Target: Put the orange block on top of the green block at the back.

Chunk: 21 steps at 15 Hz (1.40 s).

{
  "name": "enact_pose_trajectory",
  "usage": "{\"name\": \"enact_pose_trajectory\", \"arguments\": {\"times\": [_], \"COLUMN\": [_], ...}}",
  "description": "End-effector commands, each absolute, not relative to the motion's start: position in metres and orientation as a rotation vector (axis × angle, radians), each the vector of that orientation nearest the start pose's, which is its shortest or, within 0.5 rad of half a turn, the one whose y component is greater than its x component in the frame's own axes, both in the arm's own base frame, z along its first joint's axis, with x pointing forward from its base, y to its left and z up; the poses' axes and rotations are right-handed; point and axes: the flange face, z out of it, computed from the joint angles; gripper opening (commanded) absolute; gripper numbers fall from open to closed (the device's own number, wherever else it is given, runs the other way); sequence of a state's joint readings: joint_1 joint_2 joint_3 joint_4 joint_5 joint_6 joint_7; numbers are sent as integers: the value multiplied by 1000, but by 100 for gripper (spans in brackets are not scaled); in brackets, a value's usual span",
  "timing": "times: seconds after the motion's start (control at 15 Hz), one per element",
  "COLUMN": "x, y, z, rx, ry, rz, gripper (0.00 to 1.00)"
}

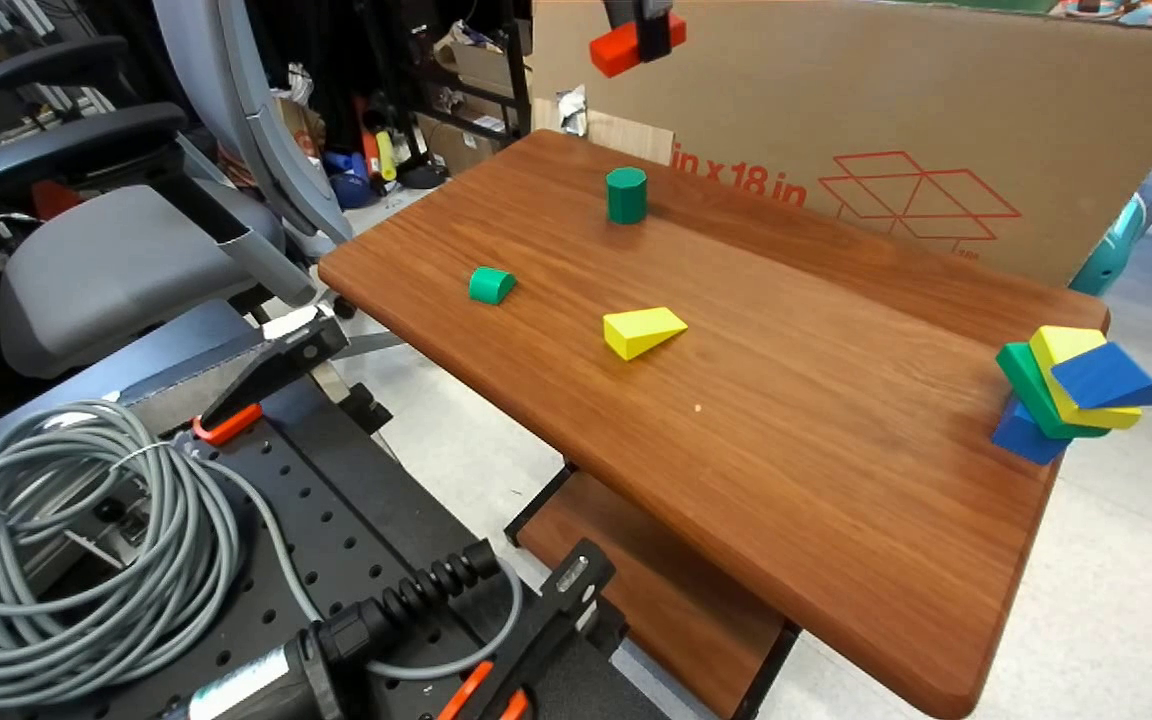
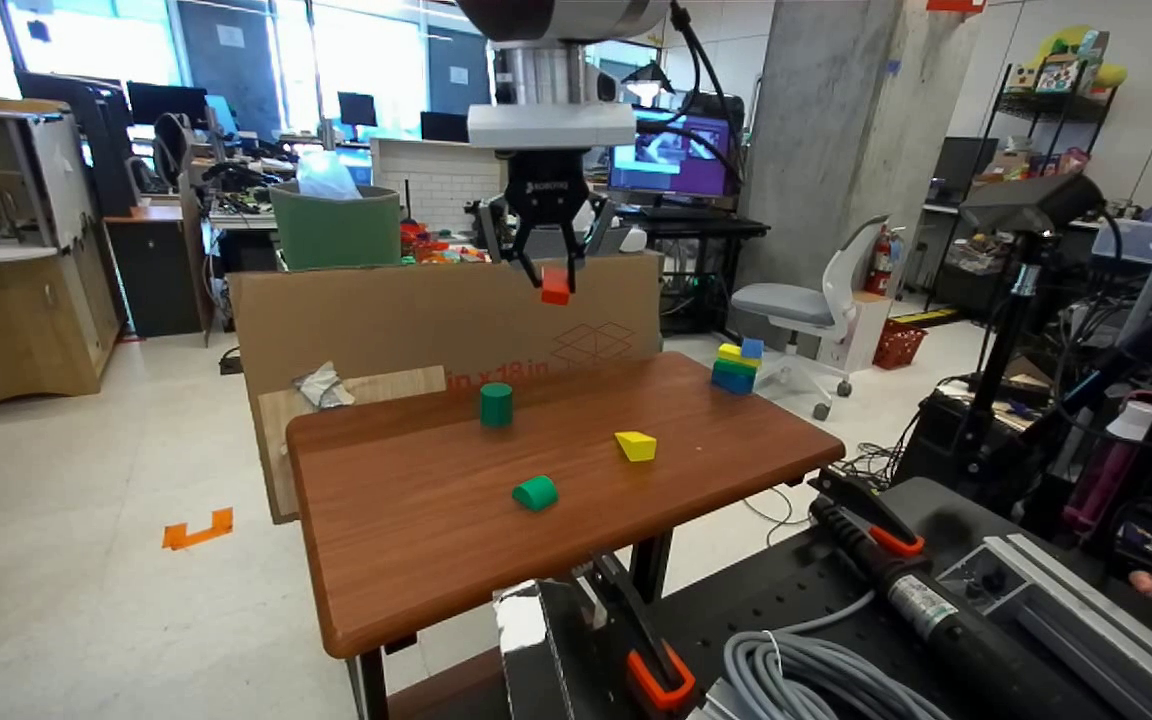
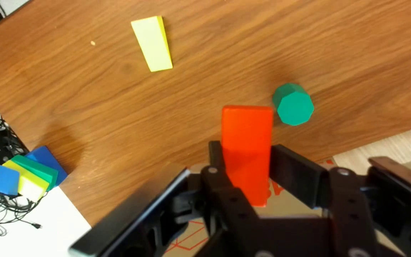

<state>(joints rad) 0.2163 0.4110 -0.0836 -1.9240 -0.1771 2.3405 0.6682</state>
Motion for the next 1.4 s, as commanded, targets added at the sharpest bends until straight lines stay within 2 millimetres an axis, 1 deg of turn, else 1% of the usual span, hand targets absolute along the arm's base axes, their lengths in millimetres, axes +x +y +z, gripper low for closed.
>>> {"name": "enact_pose_trajectory", "arguments": {"times": [0.0, 0.2, 0.53, 0.93, 1.33], "x": [626, 636, 653, 671, 688], "y": [92, 95, 103, 117, 127], "z": [257, 237, 211, 187, 169], "rx": [-3264, -3292, -3321, -3371, -3422], "ry": [598, 580, 541, 494, 463], "rz": [-75, -51, -10, 26, 64], "gripper": [13, 13, 13, 13, 13]}}
